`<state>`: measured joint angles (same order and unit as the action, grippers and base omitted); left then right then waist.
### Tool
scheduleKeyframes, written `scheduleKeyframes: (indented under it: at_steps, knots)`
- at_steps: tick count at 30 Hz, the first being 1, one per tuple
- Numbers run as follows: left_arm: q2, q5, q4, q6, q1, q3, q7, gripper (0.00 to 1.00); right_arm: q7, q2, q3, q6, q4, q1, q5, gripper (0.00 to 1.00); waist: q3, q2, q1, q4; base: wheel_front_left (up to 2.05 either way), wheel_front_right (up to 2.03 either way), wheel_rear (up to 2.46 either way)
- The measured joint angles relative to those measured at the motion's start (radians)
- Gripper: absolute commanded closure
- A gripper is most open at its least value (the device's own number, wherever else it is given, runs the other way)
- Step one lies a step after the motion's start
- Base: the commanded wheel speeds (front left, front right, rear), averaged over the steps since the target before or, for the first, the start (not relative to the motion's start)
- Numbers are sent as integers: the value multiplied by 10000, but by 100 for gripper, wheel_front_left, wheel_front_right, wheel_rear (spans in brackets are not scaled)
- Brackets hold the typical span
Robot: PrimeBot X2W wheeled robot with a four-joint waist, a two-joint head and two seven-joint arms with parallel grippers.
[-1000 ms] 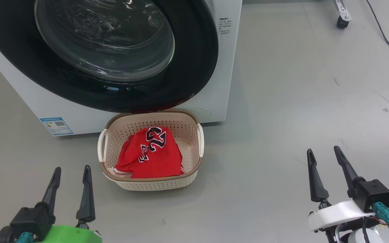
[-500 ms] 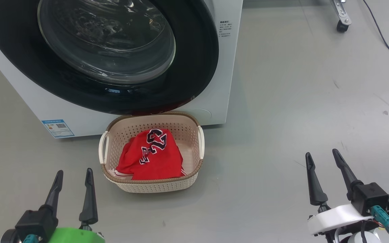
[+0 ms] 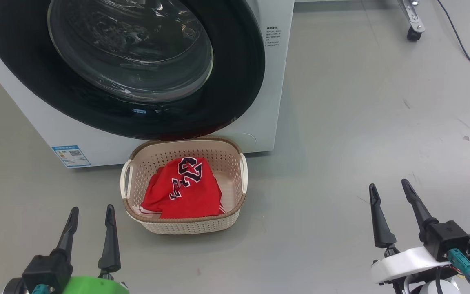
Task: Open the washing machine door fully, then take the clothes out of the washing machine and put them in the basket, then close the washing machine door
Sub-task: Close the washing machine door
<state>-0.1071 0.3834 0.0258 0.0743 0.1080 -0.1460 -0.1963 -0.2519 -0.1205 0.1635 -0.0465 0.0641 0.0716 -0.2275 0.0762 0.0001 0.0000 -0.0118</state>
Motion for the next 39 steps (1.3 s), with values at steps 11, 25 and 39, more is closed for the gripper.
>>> scheduleKeyframes:
  at_steps: [11,25,39]
  knots:
    - [42,-73,-48,6,-16,-270,-33,0,13,-77,-167,-15,-107,13,-17,100,-8,0,0,235,0,0,0]
    - [190,-374,-33,-13,-264,-683,-88,0,268,-702,-410,128,-151,-492,-15,100,175,0,0,1152,0,0,0]
    - [280,-422,150,-180,-877,-1085,-249,0,936,-1411,-318,863,142,-2805,2,100,922,0,0,2539,0,0,0]
